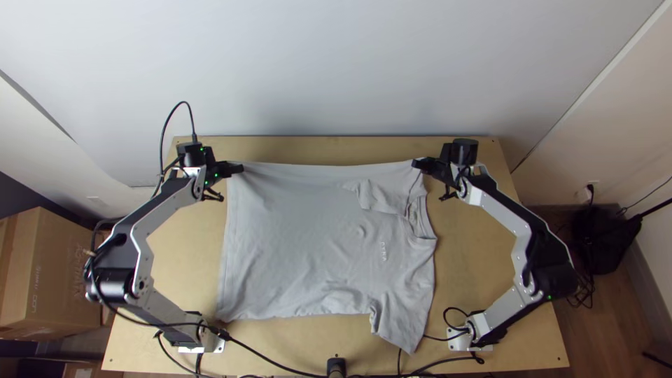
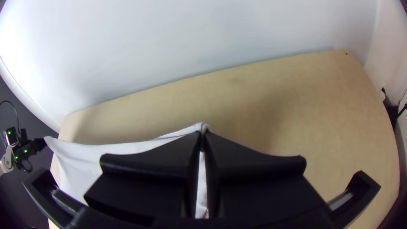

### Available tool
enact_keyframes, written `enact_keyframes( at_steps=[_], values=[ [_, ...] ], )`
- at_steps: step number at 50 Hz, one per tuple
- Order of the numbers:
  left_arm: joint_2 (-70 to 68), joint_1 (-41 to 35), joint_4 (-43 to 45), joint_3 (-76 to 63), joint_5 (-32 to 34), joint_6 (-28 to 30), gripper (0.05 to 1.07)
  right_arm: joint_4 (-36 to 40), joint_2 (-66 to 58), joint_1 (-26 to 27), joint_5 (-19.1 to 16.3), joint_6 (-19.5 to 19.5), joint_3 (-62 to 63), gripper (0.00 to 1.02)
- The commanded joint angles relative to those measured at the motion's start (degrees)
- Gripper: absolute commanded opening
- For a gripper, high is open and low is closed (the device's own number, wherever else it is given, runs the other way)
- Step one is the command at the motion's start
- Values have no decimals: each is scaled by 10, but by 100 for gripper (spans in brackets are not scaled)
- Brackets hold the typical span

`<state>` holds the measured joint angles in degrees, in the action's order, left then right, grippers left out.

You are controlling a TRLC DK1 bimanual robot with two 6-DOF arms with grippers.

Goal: Fold the t-shirt

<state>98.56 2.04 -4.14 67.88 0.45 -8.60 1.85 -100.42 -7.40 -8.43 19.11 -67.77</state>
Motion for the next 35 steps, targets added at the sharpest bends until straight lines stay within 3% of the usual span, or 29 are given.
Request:
enact_keyframes(
  at_steps=[1,16,27,35],
  values=[
    [52,7,-15,66,-1,-5,8,4,-55,9,2,10,-65,2],
    [175,8,-97,244,-1,-10,8,109,-203,23,2,12,-278,2],
    [261,8,-234,405,-1,-10,8,202,-282,33,2,17,-415,2],
    [267,10,-270,440,3,-19,8,236,-290,36,2,22,-452,2]
  ],
)
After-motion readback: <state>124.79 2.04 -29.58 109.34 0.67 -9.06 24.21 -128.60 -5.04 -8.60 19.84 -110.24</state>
